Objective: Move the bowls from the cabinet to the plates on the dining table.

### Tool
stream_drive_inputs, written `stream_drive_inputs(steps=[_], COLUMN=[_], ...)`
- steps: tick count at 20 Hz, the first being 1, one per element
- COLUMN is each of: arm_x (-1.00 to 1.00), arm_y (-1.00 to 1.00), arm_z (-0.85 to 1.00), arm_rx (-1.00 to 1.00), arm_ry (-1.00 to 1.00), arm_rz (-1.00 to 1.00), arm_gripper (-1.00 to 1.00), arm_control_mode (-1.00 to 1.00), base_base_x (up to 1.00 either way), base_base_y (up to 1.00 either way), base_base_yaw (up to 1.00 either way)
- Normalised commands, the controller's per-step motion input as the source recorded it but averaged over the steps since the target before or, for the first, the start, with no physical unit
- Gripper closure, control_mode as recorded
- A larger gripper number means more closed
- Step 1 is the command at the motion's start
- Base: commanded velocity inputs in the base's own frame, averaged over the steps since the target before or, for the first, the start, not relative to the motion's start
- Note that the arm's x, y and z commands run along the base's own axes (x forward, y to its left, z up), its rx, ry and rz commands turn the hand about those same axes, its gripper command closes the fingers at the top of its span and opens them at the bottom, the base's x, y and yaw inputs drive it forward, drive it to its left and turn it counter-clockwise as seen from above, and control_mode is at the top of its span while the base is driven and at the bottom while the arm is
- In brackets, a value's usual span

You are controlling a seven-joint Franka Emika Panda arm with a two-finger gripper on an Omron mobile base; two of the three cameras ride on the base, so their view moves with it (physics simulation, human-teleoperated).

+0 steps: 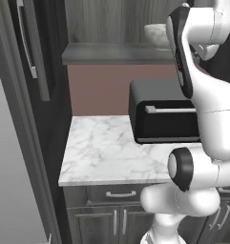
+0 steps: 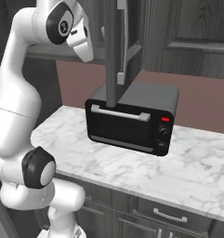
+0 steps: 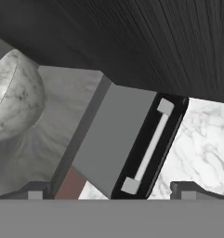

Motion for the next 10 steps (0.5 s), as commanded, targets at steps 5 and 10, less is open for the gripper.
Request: stream_drive_inputs(steps=[5,10], arm_x=[-0.01,-0.02], arm_y=[-0.01,-0.08], arm_z=[0.0,0.14], arm_rx=[0.0,0.04], arm_ry=[-0.01,-0.07], arm_rz=[0.0,0.0], arm_gripper=[-1.0,-1.0], arm_control_mode=[-1.0,-1.0], base_base_x=[0.0,0.0], base_base_y=[0.0,0.0], base_base_yaw=[0.0,0.0])
